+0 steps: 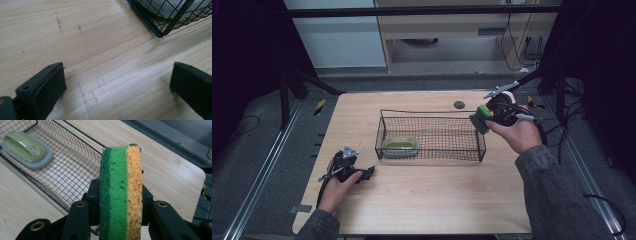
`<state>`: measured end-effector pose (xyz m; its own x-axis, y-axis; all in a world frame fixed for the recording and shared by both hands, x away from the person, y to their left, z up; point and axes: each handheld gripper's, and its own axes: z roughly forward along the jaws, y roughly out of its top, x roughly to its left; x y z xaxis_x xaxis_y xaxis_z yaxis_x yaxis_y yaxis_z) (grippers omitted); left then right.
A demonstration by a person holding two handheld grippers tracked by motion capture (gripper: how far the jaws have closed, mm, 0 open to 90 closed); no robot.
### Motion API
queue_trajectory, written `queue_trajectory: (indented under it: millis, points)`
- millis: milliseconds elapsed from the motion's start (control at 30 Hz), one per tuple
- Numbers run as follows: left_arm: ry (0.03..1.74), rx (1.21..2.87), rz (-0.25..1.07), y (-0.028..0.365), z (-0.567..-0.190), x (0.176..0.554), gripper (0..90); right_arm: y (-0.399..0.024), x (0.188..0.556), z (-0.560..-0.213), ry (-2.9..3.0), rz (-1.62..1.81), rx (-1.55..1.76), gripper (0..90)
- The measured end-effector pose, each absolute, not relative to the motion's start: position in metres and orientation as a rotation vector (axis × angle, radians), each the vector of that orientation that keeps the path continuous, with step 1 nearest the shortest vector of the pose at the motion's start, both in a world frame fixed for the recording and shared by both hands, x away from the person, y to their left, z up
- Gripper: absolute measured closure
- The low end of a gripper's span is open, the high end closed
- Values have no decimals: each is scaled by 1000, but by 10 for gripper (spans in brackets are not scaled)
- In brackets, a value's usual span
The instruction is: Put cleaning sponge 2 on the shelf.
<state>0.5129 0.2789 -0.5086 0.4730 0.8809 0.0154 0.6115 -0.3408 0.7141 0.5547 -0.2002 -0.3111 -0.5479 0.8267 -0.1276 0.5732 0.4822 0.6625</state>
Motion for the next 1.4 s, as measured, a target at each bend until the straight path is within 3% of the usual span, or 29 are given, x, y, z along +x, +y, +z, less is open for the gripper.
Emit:
queue_trajectory:
  millis: [600,1400]
  points:
    - [1231,2075,537,279,-509,513,0,-187,597,-336,2361,689,1164,647]
    - [1229,2076,534,279,-509,513,0,-192,619,-374,2405,698,1222,649]
